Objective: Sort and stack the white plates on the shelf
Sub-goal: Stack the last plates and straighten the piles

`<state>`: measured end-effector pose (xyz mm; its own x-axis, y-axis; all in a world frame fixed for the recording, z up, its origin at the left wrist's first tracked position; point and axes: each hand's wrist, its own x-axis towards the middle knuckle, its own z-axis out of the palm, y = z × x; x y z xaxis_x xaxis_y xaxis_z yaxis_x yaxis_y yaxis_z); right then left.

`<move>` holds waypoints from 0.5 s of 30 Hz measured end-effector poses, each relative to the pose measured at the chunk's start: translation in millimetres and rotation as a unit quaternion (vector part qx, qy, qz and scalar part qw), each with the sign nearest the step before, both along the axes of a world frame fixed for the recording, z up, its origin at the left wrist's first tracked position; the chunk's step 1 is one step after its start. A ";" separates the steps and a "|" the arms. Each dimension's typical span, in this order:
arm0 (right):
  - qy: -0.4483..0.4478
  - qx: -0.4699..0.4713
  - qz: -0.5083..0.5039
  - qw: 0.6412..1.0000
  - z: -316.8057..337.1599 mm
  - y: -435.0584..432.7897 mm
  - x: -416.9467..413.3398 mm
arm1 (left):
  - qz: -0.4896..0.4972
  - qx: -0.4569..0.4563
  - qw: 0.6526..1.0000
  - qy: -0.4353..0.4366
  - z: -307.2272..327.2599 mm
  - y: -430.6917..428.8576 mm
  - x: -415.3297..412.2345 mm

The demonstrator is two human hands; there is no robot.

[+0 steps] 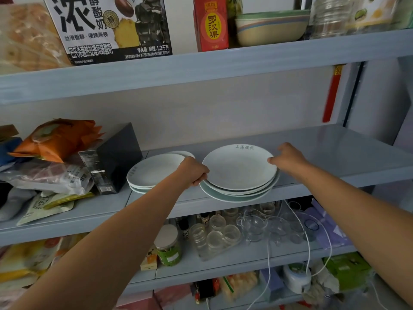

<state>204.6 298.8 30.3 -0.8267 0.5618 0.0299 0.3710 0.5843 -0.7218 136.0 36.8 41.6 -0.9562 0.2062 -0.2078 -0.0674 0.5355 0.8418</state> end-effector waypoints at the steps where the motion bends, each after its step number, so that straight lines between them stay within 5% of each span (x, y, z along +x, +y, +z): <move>1: 0.006 -0.005 -0.003 1.000 0.7 0.4 0.4 | 0.007 0.003 1.000 0.017 0.4 0.6 -0.8; 9: 0.034 -0.014 -0.018 0.999 6.7 -0.1 -4.1 | 0.084 0.032 0.992 0.090 4.9 5.4 5.1; 15: 0.061 -0.009 -0.028 0.998 7.8 -1.1 -8.9 | 0.168 0.128 0.977 0.019 -5.9 22.5 16.0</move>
<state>195.7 297.7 38.1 -0.7844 0.6089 0.1181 0.3116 0.5515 -0.7738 152.0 59.2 35.7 -0.9848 -0.0801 -0.1542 -0.1700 0.2599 0.9505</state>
